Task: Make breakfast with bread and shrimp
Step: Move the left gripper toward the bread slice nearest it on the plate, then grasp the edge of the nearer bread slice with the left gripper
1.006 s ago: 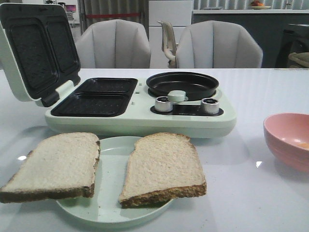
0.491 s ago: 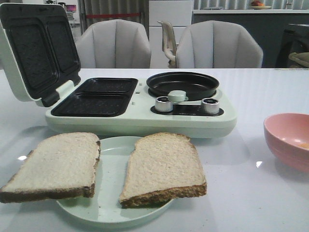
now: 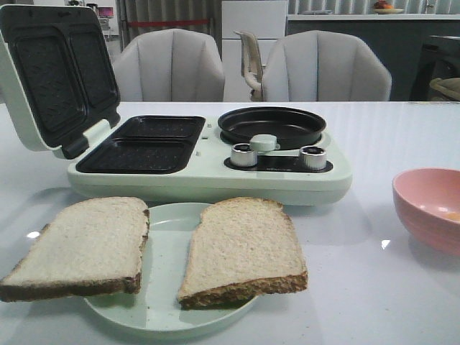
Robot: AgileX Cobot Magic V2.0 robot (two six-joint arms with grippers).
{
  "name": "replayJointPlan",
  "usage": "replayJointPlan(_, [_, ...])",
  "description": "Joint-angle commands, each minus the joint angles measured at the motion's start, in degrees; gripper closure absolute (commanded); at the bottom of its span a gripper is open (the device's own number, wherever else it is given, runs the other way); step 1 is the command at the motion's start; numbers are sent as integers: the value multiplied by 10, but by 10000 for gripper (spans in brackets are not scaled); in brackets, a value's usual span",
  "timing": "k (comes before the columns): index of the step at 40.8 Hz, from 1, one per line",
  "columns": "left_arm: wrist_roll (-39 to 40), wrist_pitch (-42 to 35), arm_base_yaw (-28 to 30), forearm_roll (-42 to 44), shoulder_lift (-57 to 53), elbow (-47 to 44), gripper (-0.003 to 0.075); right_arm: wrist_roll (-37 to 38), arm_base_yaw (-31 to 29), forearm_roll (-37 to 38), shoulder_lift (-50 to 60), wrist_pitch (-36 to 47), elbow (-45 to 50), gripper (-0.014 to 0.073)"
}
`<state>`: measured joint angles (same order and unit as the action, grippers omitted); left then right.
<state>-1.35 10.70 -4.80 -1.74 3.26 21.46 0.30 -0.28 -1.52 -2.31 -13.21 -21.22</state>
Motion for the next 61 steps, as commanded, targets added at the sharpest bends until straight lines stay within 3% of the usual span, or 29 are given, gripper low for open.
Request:
replayJointPlan(1, [1, 31, -3, 17, 54, 91, 619, -3, -2, 10, -58, -1, -70, 550])
replayJointPlan(8, [1, 145, -3, 17, 135, 189, 619, -3, -2, 10, -144, -75, -131, 550])
replayJointPlan(15, [1, 178, -3, 17, 188, 191, 619, -3, -2, 10, -211, -113, -133, 550])
replayJointPlan(23, [1, 268, -3, -2, 227, 191, 619, -3, -2, 10, -278, -150, -129, 550])
replayJointPlan(39, [1, 275, -3, -3, 252, 188, 616, -3, -2, 10, -377, -169, -129, 524])
replayJointPlan(43, [1, 275, -3, -3, 252, 184, 531, -3, -2, 9, -386, -169, -129, 410])
replayJointPlan(47, [1, 275, -3, -3, 252, 174, 328, -3, -2, 9, -386, -167, -129, 223])
replayJointPlan(51, [1, 273, -3, -3, 252, 162, 188, -3, -2, 9, -386, -165, -129, 71])
replayJointPlan(54, [1, 269, -3, -3, 252, 155, 171, -3, -2, 9, -386, -165, -129, 25])
replayJointPlan(61, [1, 256, -3, -3, 254, 150, 171, -3, -2, 9, -386, -164, -129, 24])
